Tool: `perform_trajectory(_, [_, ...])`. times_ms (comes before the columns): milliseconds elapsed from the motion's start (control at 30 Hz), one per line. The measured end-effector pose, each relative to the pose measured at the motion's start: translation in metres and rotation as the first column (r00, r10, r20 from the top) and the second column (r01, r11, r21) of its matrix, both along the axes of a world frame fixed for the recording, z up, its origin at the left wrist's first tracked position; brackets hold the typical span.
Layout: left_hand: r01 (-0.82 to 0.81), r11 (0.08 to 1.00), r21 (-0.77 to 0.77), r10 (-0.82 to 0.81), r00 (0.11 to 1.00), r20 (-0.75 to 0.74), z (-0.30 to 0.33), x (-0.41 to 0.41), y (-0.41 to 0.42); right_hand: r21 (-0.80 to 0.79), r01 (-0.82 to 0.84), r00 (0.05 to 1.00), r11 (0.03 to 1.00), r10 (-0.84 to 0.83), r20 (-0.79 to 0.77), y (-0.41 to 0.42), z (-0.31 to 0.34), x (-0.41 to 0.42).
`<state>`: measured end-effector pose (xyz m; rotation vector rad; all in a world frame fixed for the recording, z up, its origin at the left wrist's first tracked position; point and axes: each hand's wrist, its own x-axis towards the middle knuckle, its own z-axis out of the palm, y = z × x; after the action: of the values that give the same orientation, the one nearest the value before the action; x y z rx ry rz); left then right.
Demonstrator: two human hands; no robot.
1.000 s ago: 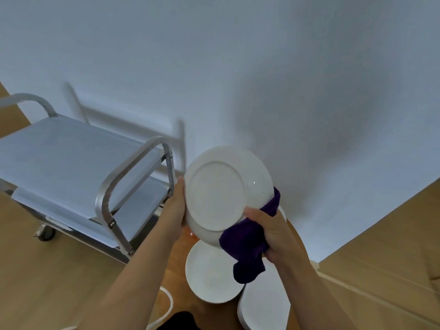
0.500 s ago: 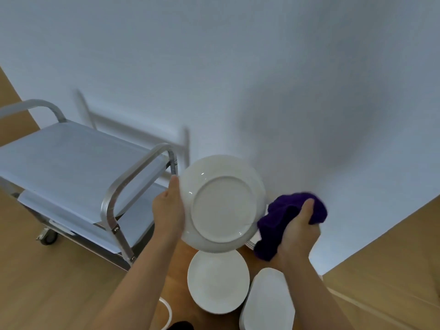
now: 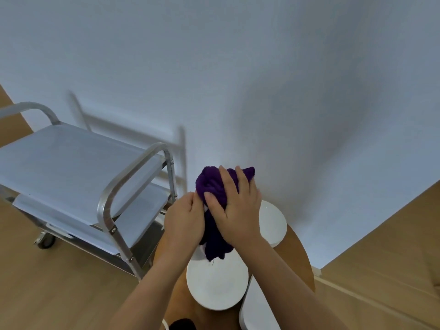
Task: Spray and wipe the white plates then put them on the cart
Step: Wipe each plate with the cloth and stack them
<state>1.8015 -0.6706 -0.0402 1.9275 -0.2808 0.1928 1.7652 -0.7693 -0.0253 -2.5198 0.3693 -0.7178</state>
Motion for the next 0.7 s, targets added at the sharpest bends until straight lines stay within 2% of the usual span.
perform_trajectory(167, [0.023, 0.996, -0.090, -0.024, 1.000, -0.013, 0.013, -0.002, 0.003, 0.102, -0.019, 0.989, 0.995, 0.003, 0.150, -0.014, 0.006, 0.002])
perform_trajectory(267, [-0.007, 0.990, -0.139, 0.001, 0.999, -0.047, 0.019, -0.005, 0.007, 0.352, -0.047, 0.975, 0.935, -0.033, 0.218, -0.029, 0.012, 0.000])
perform_trajectory(367, [-0.022, 0.973, -0.230, -0.003, 0.994, -0.110, 0.023, -0.007, 0.009, 0.541, -0.057, 0.977, 0.839, -0.066, 0.204, -0.039, 0.010, -0.005])
perform_trajectory(567, [-0.071, 0.925, -0.373, -0.036, 0.961, -0.273, 0.023, -0.005, 0.007, 0.691, -0.031, 0.979, 0.722, -0.117, 0.166, -0.053, -0.001, -0.016])
perform_trajectory(700, [-0.186, 0.869, -0.459, -0.023, 0.911, -0.412, 0.021, 0.002, 0.008, 0.808, -0.011, 0.979, 0.589, -0.160, 0.130, -0.059, -0.010, -0.026])
